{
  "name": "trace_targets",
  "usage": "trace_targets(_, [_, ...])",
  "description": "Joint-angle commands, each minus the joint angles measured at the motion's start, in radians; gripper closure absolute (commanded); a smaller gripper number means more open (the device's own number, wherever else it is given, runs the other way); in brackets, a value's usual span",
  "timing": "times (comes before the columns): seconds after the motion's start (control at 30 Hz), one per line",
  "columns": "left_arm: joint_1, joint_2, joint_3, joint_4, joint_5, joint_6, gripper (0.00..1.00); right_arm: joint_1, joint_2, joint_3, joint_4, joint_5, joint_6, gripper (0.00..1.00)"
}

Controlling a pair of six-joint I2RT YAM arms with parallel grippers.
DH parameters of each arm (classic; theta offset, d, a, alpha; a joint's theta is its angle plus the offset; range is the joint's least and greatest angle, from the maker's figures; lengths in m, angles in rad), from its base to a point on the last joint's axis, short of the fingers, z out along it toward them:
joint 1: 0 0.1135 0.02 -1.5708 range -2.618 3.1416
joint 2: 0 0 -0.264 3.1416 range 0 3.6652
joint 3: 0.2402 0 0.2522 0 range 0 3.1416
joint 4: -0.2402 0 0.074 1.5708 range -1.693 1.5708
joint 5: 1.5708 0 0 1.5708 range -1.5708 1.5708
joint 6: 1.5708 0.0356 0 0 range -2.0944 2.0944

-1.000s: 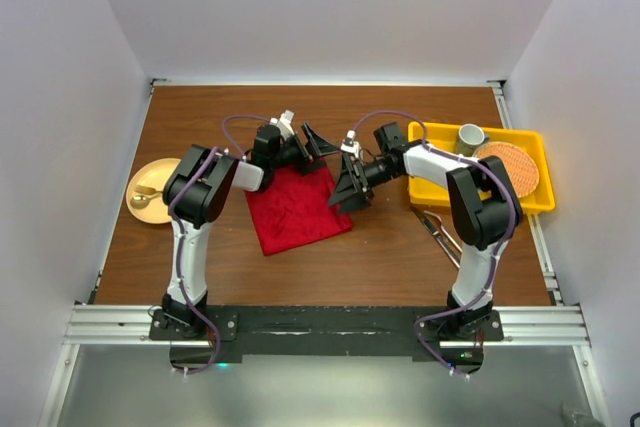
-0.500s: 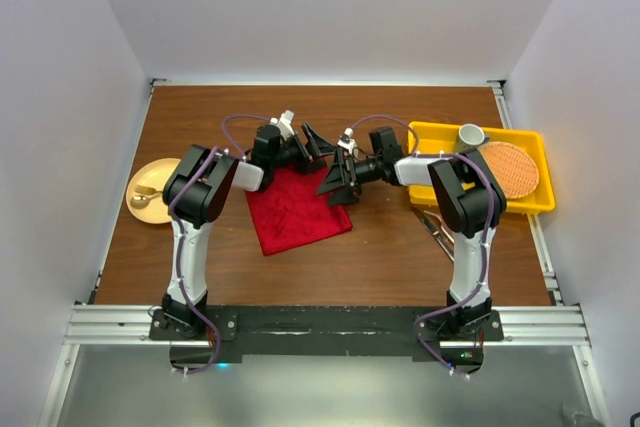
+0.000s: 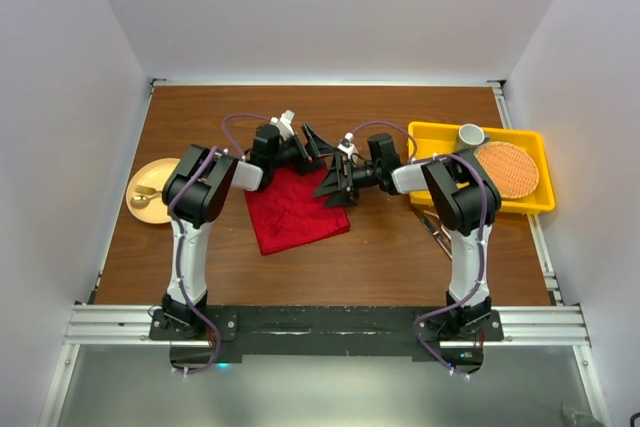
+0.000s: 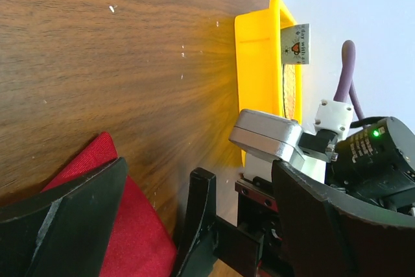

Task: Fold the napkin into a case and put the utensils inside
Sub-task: Smooth out the square-folded napkin at the center of the board.

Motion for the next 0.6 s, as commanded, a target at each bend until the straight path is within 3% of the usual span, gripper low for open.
trace_targets(0.0, [0.017, 0.025, -0.032, -0.126, -0.078, 0.047, 0.00, 0.027, 0.012, -0.014, -0.204, -0.031, -0.150, 0.02])
trace_targets(0.33, [0.017, 0.019, -0.039, -0.122, -0.085, 0.054, 0.00, 0.030, -0.088, 0.025, -0.568, -0.137, -0.438, 0.02])
trace_targets(0.43, [0.017, 0.013, -0.046, -0.117, -0.086, 0.057, 0.00, 0.046, -0.161, 0.064, -0.553, -0.160, -0.388, 0.02])
trace_targets(0.57, [0.016, 0.008, -0.049, -0.117, -0.088, 0.059, 0.00, 0.095, -0.220, 0.068, -0.351, -0.174, -0.205, 0.02])
